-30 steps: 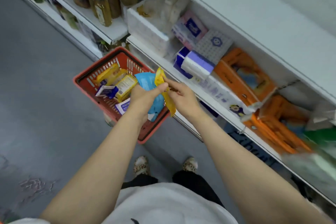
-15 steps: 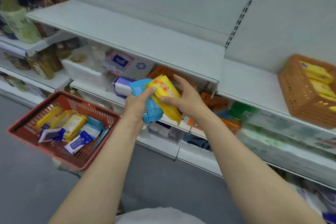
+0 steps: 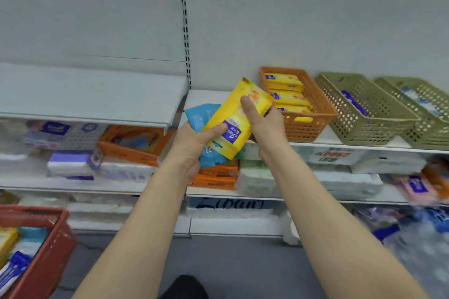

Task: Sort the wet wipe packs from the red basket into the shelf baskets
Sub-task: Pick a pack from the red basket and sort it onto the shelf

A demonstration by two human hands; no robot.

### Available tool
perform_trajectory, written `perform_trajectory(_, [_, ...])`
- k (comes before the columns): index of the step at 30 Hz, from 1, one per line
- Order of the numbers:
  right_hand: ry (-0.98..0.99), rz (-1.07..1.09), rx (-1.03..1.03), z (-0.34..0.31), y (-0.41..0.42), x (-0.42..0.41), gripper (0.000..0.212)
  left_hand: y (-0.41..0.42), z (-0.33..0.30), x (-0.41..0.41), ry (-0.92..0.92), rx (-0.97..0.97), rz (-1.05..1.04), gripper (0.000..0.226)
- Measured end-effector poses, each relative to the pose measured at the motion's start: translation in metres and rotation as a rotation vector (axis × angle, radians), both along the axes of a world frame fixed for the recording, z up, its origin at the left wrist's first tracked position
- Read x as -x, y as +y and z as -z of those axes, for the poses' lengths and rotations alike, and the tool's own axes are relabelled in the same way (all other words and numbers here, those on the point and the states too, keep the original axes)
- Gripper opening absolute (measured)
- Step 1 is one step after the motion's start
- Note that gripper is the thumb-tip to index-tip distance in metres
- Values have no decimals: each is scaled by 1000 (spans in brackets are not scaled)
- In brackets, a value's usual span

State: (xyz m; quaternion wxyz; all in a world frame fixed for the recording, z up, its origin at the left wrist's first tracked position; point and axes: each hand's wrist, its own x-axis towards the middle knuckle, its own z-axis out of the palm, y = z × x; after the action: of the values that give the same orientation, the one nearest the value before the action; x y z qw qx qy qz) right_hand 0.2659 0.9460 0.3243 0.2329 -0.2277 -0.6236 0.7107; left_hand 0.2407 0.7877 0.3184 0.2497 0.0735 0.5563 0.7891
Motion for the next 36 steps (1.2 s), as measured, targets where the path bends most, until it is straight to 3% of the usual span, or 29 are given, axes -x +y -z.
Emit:
perform_trajectory(2, [-52,-5,-68,-6,28,-6,59,17,-9,14,51,83,-2,50])
perform_trajectory(5, [-66,-12,-362,-24,75,-9,95,43,-23,35,148,212,70,33])
perform_trajectory(9, [-146,-215,-575,-55,135,-2,74,91,-38,61,172,210,183,33])
perform_trajectory(15, [-112,191,-394,-78,214,7,61,167,-57,106,98,63,4,21])
perform_trajectory(19, [-266,256,-543,-65,243,14,62,200,-52,130,162,35,-105,27])
perform_trajectory(23, [-477,116,-548,-34,250,29,75,222,-41,132,209,47,-162,27])
perform_trajectory(31, [-734,-396,-686,-25,257,50,57,247,-38,136,191,68,-298,20])
perform_trajectory(33, [-785,-460,-810,-28,259,54,64,251,-37,135,184,71,-326,20])
perform_trajectory(36, [-805,-506,-1174,-26,255,60,63,260,-32,133,184,82,-361,16])
